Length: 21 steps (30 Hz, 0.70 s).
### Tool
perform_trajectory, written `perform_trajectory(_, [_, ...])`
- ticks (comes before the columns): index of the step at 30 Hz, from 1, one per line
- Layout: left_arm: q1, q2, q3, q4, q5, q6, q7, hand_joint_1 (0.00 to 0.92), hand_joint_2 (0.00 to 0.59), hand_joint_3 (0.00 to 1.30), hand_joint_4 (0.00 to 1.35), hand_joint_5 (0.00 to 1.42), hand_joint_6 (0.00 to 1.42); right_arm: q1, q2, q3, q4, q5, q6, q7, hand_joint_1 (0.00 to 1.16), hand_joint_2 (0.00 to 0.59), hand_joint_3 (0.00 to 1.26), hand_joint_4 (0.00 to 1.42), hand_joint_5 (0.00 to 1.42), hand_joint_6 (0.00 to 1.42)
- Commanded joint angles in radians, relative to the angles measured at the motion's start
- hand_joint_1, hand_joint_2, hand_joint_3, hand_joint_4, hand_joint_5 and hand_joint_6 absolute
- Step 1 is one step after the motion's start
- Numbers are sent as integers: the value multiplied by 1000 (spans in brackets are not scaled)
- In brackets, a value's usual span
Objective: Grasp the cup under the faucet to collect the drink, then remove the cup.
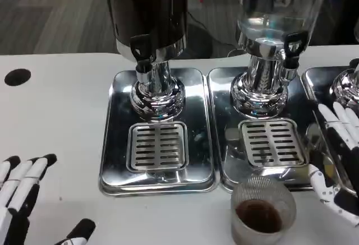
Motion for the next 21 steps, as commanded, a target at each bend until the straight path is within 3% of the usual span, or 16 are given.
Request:
perform_trajectory(1, [-20,28,5,26,-22,-10,-8,0,164,124,10,63,257,23,9,-6,-9,36,-8,-7,445,586,77,0,0,0])
perform_trajectory(8, [-68,50,10,86,-81,8,-18,0,156,124,10,74,270,42,11,6,4,39,-8,-9,442,586,85,0,0,0])
perform_trajectory(21, [-171,79,-4,160,-103,32,-29,0,145,124,10,76,275,108,52,10,29,39,-31,-75,420,586,118,0,0,0])
